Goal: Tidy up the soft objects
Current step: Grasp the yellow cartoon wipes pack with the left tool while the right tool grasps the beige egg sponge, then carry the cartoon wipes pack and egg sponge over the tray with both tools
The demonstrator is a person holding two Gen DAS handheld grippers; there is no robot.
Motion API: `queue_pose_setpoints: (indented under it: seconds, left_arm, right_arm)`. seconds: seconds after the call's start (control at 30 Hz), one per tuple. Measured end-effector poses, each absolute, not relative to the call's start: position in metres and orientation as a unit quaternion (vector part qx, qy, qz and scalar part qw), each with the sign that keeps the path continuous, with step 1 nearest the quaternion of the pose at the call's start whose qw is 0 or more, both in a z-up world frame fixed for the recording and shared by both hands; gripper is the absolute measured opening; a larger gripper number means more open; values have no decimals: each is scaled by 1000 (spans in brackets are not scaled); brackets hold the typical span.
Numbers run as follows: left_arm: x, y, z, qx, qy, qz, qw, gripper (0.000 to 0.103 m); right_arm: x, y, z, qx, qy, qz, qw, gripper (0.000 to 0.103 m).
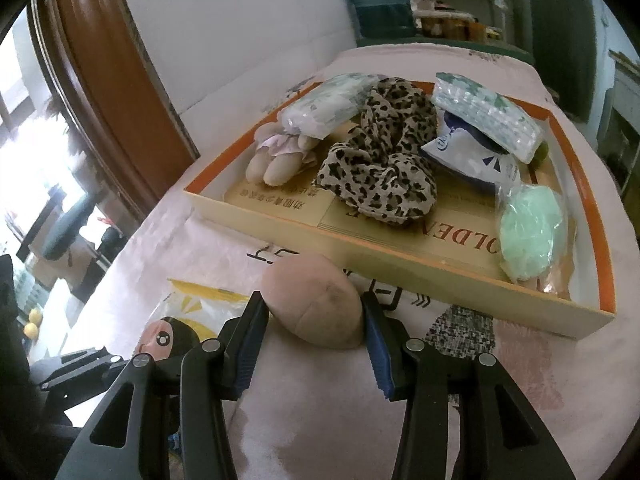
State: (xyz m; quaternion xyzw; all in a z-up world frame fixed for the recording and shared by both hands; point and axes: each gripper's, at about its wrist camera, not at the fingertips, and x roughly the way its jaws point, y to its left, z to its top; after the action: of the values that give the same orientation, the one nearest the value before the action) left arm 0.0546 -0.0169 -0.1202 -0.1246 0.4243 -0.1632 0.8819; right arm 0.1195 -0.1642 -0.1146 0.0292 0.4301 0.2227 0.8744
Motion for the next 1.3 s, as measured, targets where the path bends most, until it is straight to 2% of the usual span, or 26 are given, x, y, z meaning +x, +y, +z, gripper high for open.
queue_pose_setpoints:
  seconds: [0.23,1.3]
  left_arm:
    - [53,-19,-117,-122,417,-161,886,28]
    - [46,-16,-79,-112,371,-165,907,27]
  right_arm:
    - [116,-170,-112,35,423,218,879,47]
    - [70,-208,-67,47,367,170,913,46]
